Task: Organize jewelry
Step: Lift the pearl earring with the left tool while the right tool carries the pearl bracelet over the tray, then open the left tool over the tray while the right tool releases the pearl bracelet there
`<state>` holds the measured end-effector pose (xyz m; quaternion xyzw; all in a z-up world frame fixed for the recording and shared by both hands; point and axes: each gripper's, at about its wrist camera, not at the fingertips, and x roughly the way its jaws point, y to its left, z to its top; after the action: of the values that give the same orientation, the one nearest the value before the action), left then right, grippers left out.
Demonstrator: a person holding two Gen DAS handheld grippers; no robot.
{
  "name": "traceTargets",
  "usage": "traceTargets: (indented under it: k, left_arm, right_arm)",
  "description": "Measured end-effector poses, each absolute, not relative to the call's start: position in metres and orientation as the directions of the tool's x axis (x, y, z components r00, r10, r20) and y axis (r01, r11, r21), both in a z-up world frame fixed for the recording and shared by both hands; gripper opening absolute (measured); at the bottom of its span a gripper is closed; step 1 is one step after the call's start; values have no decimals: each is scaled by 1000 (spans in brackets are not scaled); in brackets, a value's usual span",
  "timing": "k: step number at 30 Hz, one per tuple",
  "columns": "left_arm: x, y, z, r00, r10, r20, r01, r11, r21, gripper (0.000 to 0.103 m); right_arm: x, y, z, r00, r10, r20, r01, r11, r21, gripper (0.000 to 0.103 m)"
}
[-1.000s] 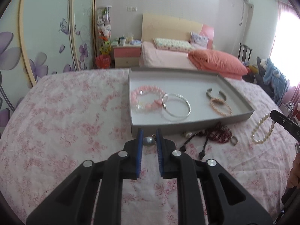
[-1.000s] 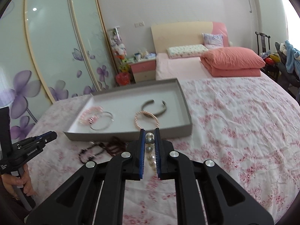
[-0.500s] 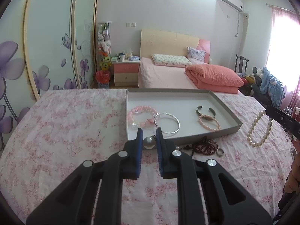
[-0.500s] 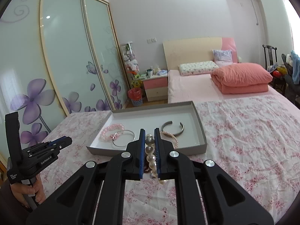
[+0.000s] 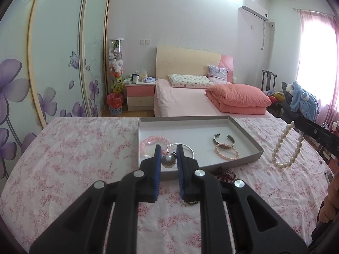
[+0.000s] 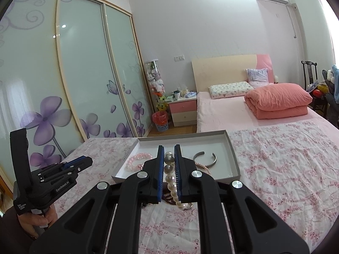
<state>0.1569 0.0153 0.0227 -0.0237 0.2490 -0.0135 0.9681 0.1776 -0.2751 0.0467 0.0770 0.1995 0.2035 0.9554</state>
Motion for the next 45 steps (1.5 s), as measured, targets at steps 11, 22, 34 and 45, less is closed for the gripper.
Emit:
traceTargets:
  k: [11,22,34,45]
  left_arm:
    - [157,12,28,882,-45,-468,25,998,-50,15]
    - [159,10,28,881,-43,-471,25,999,-45,15]
    - [200,12,33,880,-45,-473,22,998,-54,15]
    - [270,8,4,830,-56,-555,30,998,-56,15]
  right_arm:
    - [172,-274,53,841,431,-327,-372,900,227,11]
    - [175,-274,54,844,427,-324,-370,902,225,11]
    - [207,-268,63,854,420,-307,-363,904,227,11]
    - [279,-246,32,819,403,-408,-335,914,228,11]
